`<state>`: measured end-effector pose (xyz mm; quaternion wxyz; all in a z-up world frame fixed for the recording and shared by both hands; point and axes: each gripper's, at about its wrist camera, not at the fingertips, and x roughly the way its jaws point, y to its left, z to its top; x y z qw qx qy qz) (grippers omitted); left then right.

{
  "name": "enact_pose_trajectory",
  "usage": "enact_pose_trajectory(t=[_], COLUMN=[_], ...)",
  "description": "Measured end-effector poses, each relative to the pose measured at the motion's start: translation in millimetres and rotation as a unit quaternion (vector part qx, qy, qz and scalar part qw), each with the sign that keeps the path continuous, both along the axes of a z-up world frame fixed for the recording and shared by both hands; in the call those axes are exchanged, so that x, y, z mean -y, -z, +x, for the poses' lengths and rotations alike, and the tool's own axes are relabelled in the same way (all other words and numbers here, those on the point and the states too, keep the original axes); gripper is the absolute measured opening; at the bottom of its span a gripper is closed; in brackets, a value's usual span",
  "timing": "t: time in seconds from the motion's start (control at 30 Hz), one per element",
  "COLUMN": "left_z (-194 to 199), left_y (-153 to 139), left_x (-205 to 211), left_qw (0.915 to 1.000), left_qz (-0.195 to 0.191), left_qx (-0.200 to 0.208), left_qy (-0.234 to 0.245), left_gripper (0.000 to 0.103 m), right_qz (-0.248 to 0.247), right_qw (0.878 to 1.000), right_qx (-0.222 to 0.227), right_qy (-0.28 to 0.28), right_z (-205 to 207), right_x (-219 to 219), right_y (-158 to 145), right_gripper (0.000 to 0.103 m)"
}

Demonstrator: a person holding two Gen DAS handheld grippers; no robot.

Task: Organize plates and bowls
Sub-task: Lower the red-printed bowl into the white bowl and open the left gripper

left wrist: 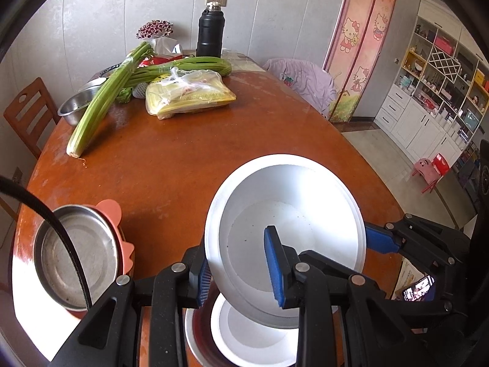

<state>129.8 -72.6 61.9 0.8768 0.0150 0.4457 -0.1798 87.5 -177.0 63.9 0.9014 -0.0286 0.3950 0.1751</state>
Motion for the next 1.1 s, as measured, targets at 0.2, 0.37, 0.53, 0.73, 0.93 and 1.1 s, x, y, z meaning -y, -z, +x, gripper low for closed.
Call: enact_pose_trajectory(t=[0.2, 0.37, 0.53, 0.73, 0.93, 1.1], left_z=[-15.0, -24.3, -32.3, -37.6, -43.5, -47.1], left_y=[-1.1, -3.0, -1.6, 5.6, 15.2, 22.2], left_x=[-6.5, -9.5, -12.3, -16.6, -18.3, -15.5], left_qw=[1.0, 0.9999, 0.9999, 0.9999, 1.0, 0.9999], left_qz=[-0.002, -0.001, -0.002, -0.003, -0.004, -0.005], left_qx=[0.007, 0.014, 0.015, 0.009, 0.0, -0.006], left_qy=[-0.002, -0.002, -0.003, -0.007, -0.009, -0.007], left_gripper=[0.031, 0.031, 0.031, 0.031, 0.031, 0.031], right_qz=[-0.005, -0.009, -0.012, -0.015, -0.018, -0.02], right_qw=[1.0, 1.0, 1.0, 1.0, 1.0, 1.0], right_qx=[0.007, 0.013, 0.013, 0.008, 0.001, -0.007], right_qy=[-0.004, -0.006, -0.009, -0.014, -0.018, -0.017], right_z=[-14.2, -23.4, -32.2, -38.2, -44.3, -47.6], right_x=[-6.8, -11.0, -13.7, -17.9, -19.5, -17.3], right_y=[-1.9, -3.6, -2.7, 3.7, 11.5, 18.1], right_gripper=[0.043, 0.043, 0.043, 0.043, 0.044, 0.044])
